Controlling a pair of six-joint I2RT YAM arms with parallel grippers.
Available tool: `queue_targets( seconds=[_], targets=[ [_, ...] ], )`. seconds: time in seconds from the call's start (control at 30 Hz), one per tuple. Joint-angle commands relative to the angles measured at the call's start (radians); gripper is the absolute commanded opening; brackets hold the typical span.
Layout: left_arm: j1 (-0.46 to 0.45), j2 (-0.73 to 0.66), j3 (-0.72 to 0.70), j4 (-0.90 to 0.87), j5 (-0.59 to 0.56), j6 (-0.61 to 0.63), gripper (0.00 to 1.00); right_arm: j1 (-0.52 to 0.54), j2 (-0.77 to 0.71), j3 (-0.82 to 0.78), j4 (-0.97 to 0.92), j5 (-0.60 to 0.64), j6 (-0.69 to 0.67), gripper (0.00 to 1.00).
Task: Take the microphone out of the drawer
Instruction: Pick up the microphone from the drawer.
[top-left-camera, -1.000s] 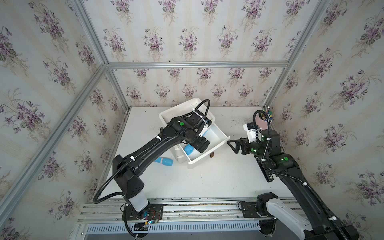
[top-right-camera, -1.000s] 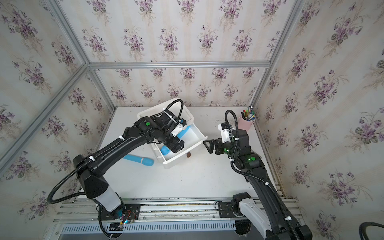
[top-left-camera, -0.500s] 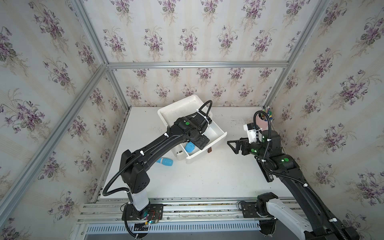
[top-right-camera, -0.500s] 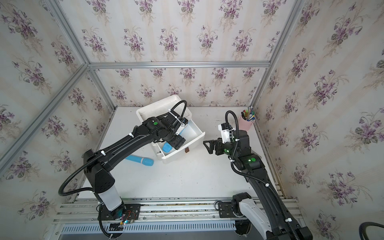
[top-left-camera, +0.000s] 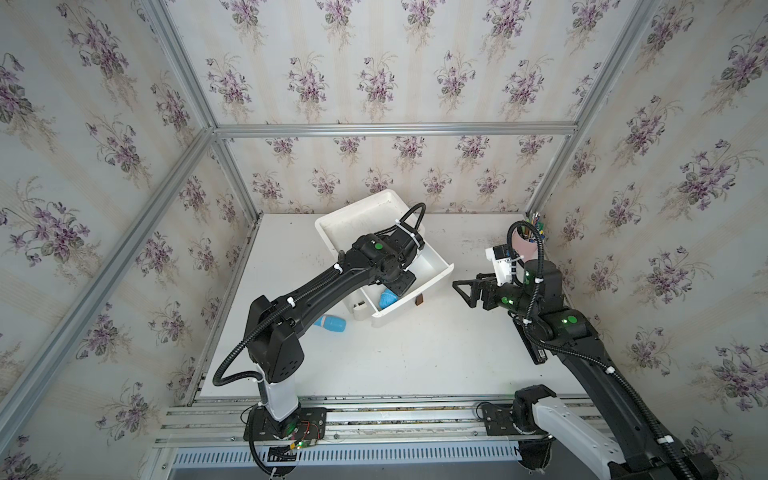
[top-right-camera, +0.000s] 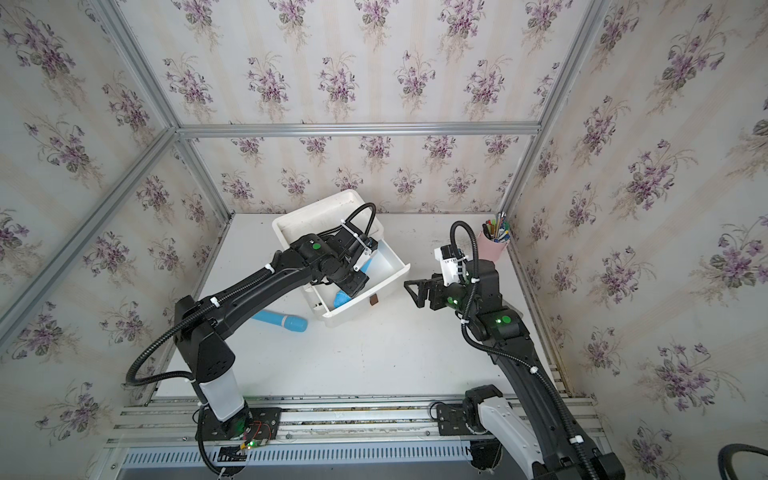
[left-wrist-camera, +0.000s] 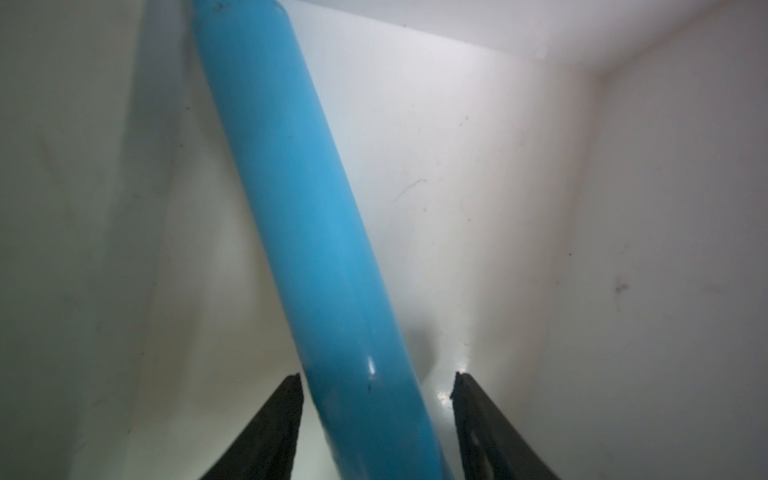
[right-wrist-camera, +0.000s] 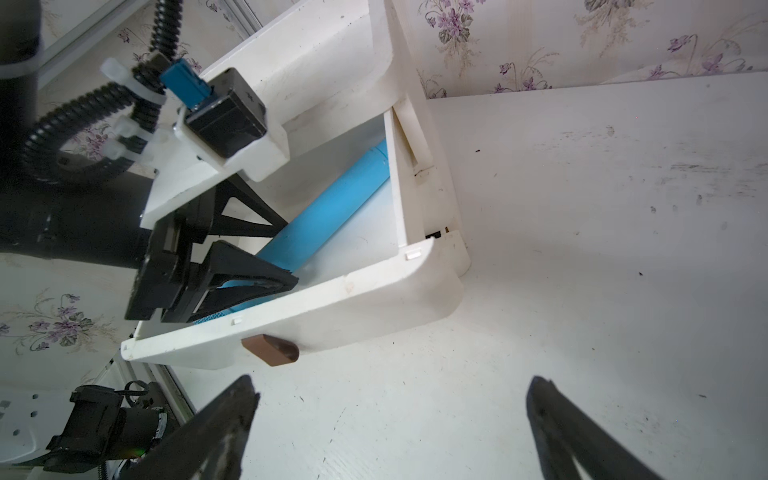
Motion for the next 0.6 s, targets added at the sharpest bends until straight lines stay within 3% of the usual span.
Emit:
queue_targets(
  seconds=[0.0, 0.37, 0.57],
  targets=[
    [0.002, 0.005, 0.009, 0.002, -0.009, 0.008, 0.56, 0.001, -0.009, 0.003, 0.035, -0.035, -0.025, 1.0],
    [0.003, -0.002, 0.024, 0.01, -0.025, 0.023, 0.42, 0.001, -0.01, 0.002, 0.05, -0.048, -0.025, 1.0],
    [0.003, -0.031, 0.051, 0.006, -0.022, 0.049, 0.2, 0.001, -0.004, 0.0, 0.064, -0.052, -0.021, 1.0]
  ],
)
